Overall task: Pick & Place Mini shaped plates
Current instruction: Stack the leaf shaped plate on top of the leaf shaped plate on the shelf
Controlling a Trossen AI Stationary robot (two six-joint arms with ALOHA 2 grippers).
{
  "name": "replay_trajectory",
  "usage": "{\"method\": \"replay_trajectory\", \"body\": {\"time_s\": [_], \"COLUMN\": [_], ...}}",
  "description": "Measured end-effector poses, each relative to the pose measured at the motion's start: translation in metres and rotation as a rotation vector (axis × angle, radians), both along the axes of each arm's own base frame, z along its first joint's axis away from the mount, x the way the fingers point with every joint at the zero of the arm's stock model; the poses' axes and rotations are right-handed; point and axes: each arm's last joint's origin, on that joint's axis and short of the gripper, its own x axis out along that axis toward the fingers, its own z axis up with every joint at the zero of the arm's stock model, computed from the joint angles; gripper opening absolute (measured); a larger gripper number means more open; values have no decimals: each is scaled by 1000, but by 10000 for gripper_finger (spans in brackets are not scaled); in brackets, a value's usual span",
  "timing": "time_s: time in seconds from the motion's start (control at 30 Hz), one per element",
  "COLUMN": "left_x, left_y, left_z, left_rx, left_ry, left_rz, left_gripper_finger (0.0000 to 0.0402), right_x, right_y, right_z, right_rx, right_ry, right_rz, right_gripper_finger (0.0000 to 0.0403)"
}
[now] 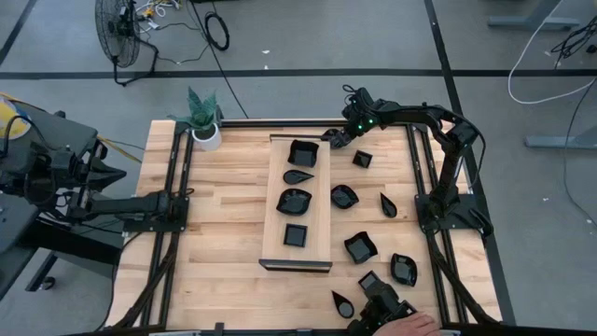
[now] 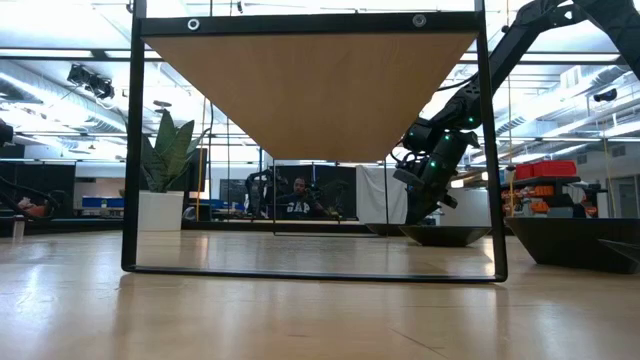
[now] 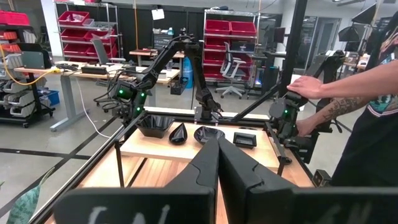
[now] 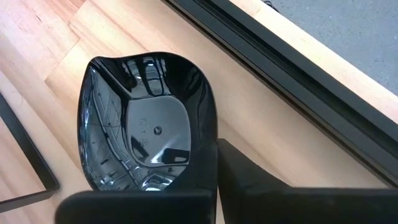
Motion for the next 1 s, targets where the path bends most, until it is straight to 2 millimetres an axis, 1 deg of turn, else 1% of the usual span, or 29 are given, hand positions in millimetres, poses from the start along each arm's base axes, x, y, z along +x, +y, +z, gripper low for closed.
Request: {"method": "replay_trajectory", "body": {"time_s": [0.17,0.3,0.47,0.73,0.87,1.0], "left_x": [0,0,0,0,0,0], "left_y": [0,0,0,0,0,0], "left_z": [0,0,0,0,0,0], "left_rx": [0,0,0,0,0,0], "left_ry": [0,0,0,0,0,0], "left_rz": [0,0,0,0,0,0], "left_gripper_finger": [14,14,14,14,14,14], "right_x": [0,-1,-5,-18,-28,-36], "right_y": [0,1,4,11,18,30], "right_z": [1,9,34,75,98,122], "right_rx": [8,-4,-47,-140,-185,-199], "right_ry": [-4,-17,-62,-92,-106,-162], "right_rz": [-15,-26,-79,-161,-215,-254], "right_gripper_finger": [2,1,1,0,0,0]}}
